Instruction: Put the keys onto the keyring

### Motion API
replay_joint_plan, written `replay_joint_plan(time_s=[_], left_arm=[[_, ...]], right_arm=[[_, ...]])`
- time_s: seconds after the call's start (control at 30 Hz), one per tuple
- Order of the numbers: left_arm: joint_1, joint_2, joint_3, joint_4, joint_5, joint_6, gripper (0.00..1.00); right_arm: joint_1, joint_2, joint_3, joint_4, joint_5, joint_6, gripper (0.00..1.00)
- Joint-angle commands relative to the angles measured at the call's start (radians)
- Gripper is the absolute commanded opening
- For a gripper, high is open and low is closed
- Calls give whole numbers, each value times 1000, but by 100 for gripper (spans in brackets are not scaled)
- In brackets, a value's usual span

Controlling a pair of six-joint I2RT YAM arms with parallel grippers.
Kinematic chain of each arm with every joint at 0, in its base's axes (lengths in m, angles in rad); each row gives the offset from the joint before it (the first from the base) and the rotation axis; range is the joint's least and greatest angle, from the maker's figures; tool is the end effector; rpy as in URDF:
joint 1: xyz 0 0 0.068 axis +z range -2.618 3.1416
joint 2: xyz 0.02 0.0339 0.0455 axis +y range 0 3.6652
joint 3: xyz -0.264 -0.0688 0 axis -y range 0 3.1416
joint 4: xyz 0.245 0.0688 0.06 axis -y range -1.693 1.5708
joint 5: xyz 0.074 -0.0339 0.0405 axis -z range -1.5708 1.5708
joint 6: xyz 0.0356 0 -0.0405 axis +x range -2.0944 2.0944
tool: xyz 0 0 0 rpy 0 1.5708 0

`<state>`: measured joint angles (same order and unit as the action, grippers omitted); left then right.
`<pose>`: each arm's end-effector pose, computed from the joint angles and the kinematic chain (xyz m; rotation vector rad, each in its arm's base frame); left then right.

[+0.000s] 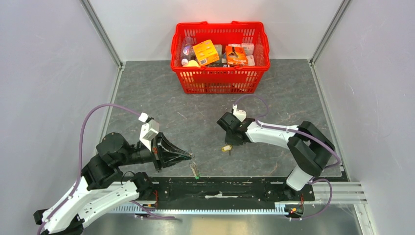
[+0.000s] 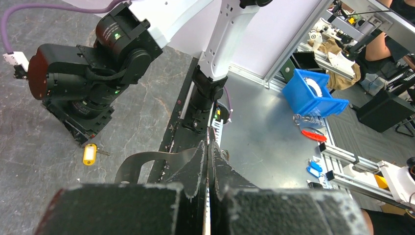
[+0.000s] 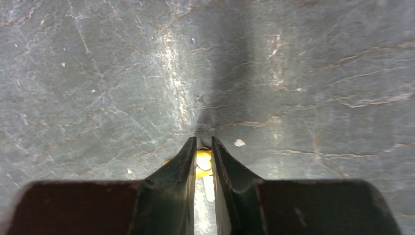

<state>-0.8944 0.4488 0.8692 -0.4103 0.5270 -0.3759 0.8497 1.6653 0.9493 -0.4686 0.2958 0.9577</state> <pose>0.0399 -0.0783 0.3839 0.8754 1.5104 -1.3752 0.2123 0.2259 0.1607 0.2217 2.6610 0.1640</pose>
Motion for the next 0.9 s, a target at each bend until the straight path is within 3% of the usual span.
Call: replay_joint_plan(time_s=[0.0, 0.17, 0.87], left_arm=[[-3, 1, -6, 50, 15, -13, 2], [-3, -3, -11, 51, 10, -21, 2], [-3, 9, -2, 53, 7, -27, 2]], right_arm=[[14, -107, -4, -41, 79, -81, 31], [29, -180, -1, -66, 79, -161, 46], [94, -31, 27, -74, 126, -113, 46]])
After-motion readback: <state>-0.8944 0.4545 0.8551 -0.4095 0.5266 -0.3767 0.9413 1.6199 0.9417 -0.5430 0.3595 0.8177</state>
